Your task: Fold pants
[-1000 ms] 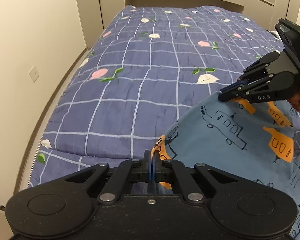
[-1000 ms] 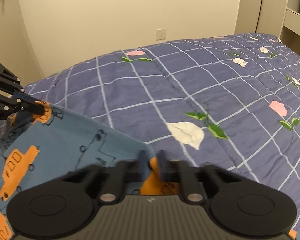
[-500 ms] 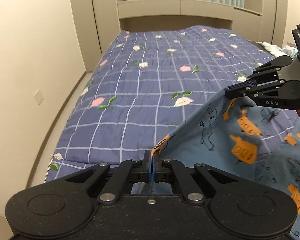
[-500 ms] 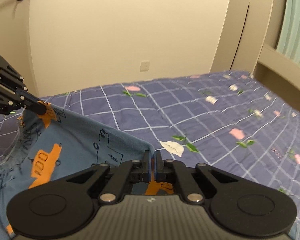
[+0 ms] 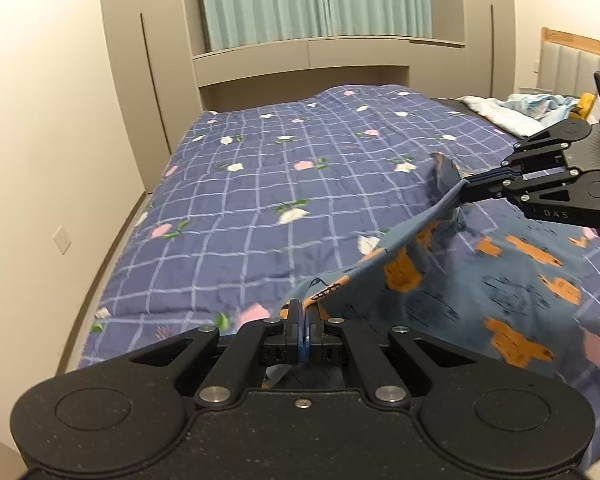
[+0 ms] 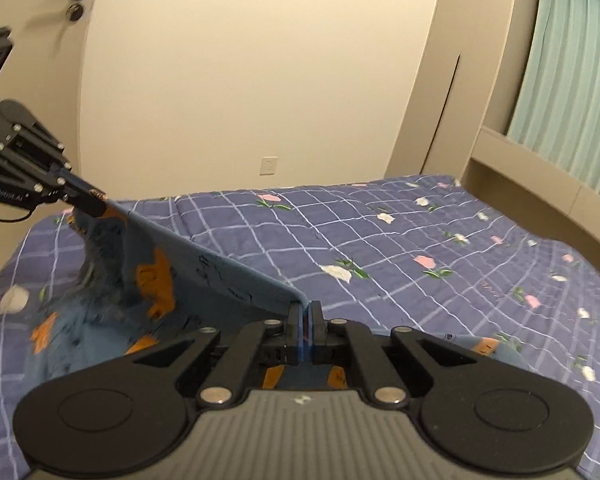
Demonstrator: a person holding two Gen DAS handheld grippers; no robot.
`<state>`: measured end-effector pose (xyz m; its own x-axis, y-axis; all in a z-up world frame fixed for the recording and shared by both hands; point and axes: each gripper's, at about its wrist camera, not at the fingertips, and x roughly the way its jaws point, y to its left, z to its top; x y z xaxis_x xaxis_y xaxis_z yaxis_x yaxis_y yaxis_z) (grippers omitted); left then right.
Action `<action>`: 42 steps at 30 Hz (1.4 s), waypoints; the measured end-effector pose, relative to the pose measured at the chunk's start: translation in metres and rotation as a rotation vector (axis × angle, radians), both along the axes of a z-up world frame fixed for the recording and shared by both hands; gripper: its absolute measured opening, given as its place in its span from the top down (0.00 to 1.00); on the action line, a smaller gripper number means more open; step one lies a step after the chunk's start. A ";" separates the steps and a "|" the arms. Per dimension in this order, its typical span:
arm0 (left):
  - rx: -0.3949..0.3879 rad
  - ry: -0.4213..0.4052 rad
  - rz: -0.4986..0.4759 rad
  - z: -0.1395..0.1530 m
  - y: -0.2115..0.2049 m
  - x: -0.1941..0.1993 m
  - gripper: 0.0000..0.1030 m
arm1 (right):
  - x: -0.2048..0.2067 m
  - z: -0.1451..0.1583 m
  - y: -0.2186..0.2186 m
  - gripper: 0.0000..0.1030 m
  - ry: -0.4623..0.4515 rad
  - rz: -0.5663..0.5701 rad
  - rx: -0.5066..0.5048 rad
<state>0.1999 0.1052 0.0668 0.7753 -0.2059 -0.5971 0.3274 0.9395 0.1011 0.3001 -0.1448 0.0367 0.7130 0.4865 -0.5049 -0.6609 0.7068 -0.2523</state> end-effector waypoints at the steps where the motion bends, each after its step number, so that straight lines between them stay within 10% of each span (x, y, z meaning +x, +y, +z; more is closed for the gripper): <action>1: 0.001 -0.003 -0.010 -0.004 -0.002 -0.007 1.00 | -0.011 -0.001 -0.002 0.98 -0.015 -0.002 -0.007; 15: 0.020 0.074 -0.103 -0.076 -0.029 -0.067 1.00 | -0.096 -0.066 -0.029 0.98 -0.012 -0.071 -0.023; 42: 0.065 0.164 -0.178 -0.111 -0.035 -0.089 1.00 | -0.154 -0.102 -0.048 1.00 0.103 -0.063 -0.059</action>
<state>0.1112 0.0702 -0.0441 0.6220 -0.2874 -0.7284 0.5039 0.8589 0.0914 0.1464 -0.1928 -0.0655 0.6839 0.4096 -0.6037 -0.6404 0.7335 -0.2277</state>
